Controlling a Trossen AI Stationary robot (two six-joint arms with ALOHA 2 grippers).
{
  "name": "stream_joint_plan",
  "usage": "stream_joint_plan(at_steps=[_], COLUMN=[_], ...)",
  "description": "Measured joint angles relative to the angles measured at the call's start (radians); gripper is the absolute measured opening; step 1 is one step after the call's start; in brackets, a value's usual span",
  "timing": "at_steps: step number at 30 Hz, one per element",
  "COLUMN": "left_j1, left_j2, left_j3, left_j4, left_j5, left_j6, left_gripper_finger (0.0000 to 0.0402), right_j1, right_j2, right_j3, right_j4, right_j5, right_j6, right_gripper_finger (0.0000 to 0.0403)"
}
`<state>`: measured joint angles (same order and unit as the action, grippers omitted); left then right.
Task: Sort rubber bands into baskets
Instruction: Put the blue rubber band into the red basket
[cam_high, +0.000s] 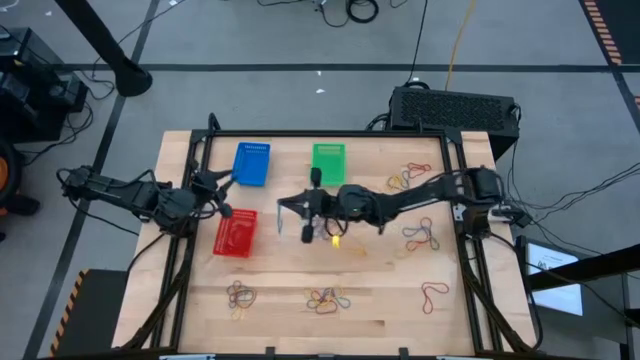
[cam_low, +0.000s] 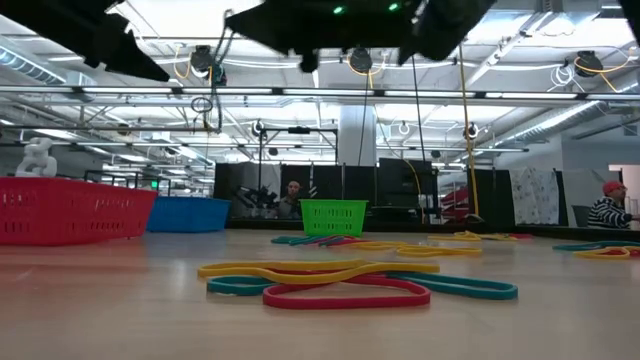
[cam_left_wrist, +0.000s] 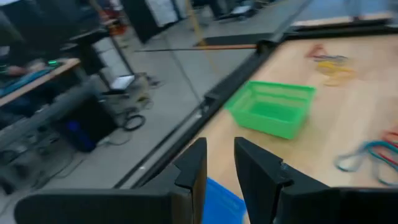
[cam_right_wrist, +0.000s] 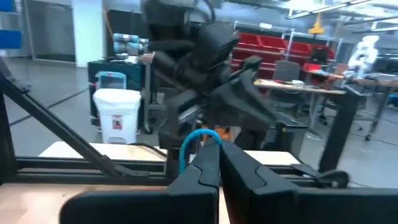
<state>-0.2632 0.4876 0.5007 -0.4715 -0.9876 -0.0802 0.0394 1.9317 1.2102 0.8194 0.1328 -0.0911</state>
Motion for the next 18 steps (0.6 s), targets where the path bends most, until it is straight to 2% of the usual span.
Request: stream_joint_plan(at_steps=[4,11,18], left_j1=[0.041,0.111,0.156], left_j2=[0.001,0.001,0.001], left_j3=[0.0,0.0,0.0], left_j4=[0.001,0.0,-0.002], left_j5=[-0.036,-0.039,-0.043], left_j6=[-0.002,-0.013,-0.017], left_gripper_finger=[0.009,0.009,0.009], right_j1=[-0.009,-0.008,-0.007], right_j2=[0.141,0.371,0.535], right_j3=[0.156,0.479,0.687], right_j4=[-0.01,-0.091,-0.179], right_j5=[-0.055,-0.058,-0.061], right_j6=[0.004,0.002,0.026], right_gripper_finger=[0.0,0.0,0.0])
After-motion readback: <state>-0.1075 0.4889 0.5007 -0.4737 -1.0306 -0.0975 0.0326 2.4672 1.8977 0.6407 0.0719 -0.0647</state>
